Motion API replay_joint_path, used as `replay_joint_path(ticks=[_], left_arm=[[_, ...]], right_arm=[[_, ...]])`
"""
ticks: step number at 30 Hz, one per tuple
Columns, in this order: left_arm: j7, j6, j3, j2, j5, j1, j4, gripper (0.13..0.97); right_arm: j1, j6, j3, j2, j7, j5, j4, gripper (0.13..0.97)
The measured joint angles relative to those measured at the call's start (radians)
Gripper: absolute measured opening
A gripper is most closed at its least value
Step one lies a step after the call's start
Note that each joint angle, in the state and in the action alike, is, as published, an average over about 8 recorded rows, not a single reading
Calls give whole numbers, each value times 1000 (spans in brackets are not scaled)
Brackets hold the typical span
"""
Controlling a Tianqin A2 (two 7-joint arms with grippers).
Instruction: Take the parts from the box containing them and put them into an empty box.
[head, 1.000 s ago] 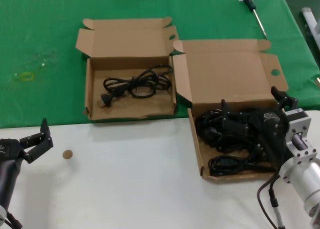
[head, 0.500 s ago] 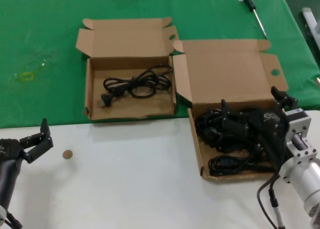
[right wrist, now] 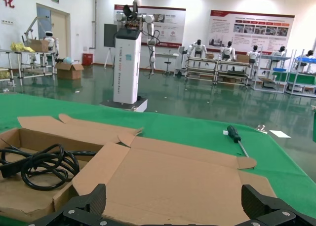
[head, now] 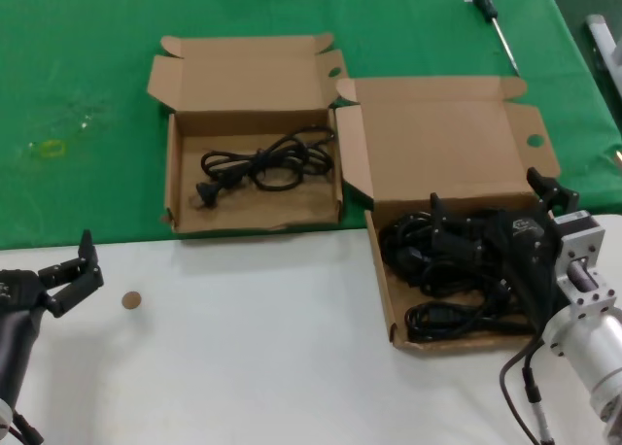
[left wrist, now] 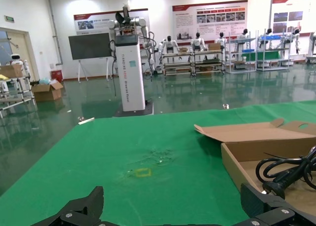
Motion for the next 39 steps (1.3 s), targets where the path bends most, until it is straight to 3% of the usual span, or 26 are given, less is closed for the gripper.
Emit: replay_joint_path(ticks=[39], left_arm=[[0, 0, 0, 0, 0, 0, 0, 966]], right_arm=[[0, 0, 0, 0, 0, 0, 0, 966]])
